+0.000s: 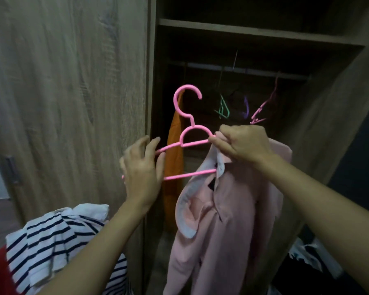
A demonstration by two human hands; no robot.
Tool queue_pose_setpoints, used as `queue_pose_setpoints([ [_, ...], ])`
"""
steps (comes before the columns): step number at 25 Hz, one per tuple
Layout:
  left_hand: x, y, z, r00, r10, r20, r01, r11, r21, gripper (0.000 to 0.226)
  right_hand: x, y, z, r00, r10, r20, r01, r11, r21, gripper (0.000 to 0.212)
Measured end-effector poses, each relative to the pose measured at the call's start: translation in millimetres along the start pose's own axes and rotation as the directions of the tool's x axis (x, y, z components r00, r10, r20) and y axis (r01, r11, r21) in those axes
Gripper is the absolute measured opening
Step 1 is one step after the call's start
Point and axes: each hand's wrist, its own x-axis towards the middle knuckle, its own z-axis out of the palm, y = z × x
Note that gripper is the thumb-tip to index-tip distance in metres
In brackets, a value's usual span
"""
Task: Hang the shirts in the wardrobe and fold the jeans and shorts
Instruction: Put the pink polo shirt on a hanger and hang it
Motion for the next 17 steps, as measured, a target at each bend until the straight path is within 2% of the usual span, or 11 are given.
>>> queue_pose_setpoints([
  [2, -21, 20, 6, 0.996, 0.081, -0.041, -0.081, 0.997, 0.0, 0.03, 4, 3, -2, 0.997, 0.041, -0.072, -0.037, 0.998, 0.054, 0.047],
  [3, -36, 27, 12, 0.993, 0.115, 0.039, -0.115, 0.993, -0.009, 0.028, 6, 4, -6, 0.991, 0.075, -0.114, -0.064, 0.993, 0.102, 0.045],
  [4, -51, 31, 22, 0.978, 0.074, 0.193, -0.07, 0.997, -0.024, 0.026, 9, 6, -11, 0.983, 0.111, -0.144, -0.088, 0.984, 0.157, 0.044],
  [5, -61, 31, 30, 0.922, -0.051, 0.384, 0.077, 0.996, -0.053, 0.026, 11, 7, -15, 0.978, 0.137, -0.158, -0.104, 0.974, 0.202, 0.044],
  [6, -64, 28, 39, 0.794, -0.174, 0.583, 0.27, 0.959, -0.081, 0.034, 13, 8, -19, 0.976, 0.147, -0.16, -0.108, 0.968, 0.227, 0.046],
  [7, -62, 24, 44, 0.636, -0.22, 0.74, 0.448, 0.886, -0.122, 0.049, 13, 9, -21, 0.978, 0.135, -0.156, -0.097, 0.968, 0.233, 0.048],
  [8, -57, 18, 49, 0.521, -0.207, 0.828, 0.57, 0.806, -0.157, 0.064, 11, 11, -21, 0.982, 0.11, -0.151, -0.075, 0.972, 0.223, 0.049],
  [9, -50, 12, 51, 0.465, -0.189, 0.865, 0.646, 0.74, -0.186, 0.076, 6, 14, -20, 0.986, 0.086, -0.146, -0.056, 0.979, 0.195, 0.049],
  [11, -32, -1, 48, 0.448, -0.201, 0.871, 0.761, 0.597, -0.254, 0.08, -11, 26, -14, 0.984, 0.101, -0.145, -0.083, 0.989, 0.122, 0.047],
  [13, -16, -16, 37, 0.423, -0.159, 0.892, 0.807, 0.514, -0.29, 0.061, -32, 38, -6, 0.974, 0.184, -0.132, -0.172, 0.98, 0.097, 0.05],
  [17, 19, -42, 24, 0.294, -0.118, 0.948, 0.734, 0.663, -0.145, 0.022, -59, 47, 15, 0.947, 0.312, -0.077, -0.303, 0.947, 0.11, 0.053],
])
